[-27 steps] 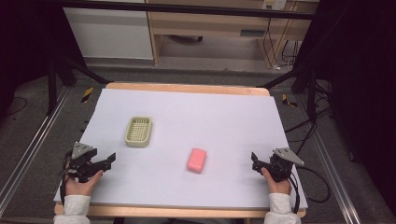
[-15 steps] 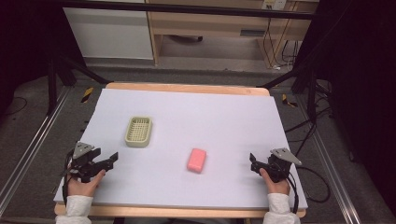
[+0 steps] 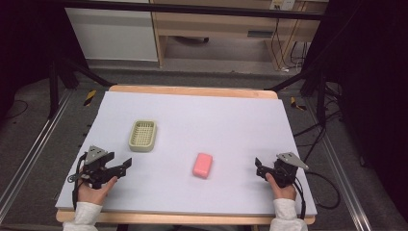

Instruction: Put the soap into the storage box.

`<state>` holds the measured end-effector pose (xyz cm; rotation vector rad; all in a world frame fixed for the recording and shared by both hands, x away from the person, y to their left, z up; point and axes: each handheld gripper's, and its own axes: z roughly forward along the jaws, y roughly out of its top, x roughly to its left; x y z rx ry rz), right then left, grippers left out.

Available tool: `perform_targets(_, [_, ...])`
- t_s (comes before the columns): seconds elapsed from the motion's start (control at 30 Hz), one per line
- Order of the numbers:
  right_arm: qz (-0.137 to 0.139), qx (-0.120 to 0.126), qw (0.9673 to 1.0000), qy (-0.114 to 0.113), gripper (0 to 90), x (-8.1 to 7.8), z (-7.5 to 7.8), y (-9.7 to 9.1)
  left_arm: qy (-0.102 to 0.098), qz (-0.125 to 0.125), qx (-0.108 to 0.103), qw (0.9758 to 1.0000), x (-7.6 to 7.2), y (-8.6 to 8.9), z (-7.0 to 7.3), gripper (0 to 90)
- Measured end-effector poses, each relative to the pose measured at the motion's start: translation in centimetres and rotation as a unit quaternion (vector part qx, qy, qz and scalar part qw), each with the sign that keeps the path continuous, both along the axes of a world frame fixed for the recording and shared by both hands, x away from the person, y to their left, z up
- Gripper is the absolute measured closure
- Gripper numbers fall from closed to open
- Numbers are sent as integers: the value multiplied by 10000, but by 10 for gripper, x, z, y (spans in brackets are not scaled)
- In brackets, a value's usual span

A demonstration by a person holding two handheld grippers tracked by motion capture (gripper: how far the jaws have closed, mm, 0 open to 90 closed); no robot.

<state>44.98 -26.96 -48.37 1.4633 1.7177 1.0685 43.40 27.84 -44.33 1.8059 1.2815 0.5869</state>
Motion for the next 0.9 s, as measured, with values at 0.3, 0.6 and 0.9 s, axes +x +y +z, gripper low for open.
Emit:
perform_targets(0.3, [-61, 22, 10000, -33, 40, -1, 0, 0, 6, -130, 55, 9999, 2, -11, 7, 248])
perform_targets(0.6, [-51, -16, 10000, -38, 39, -1, -1, 0, -40, -259, 100, 9996, 4, -23, 19, 243])
perform_targets(0.9, [-62, -47, 10000, -52, 39, -1, -1, 2, -61, -399, 120, 9991, 9, -36, 29, 240])
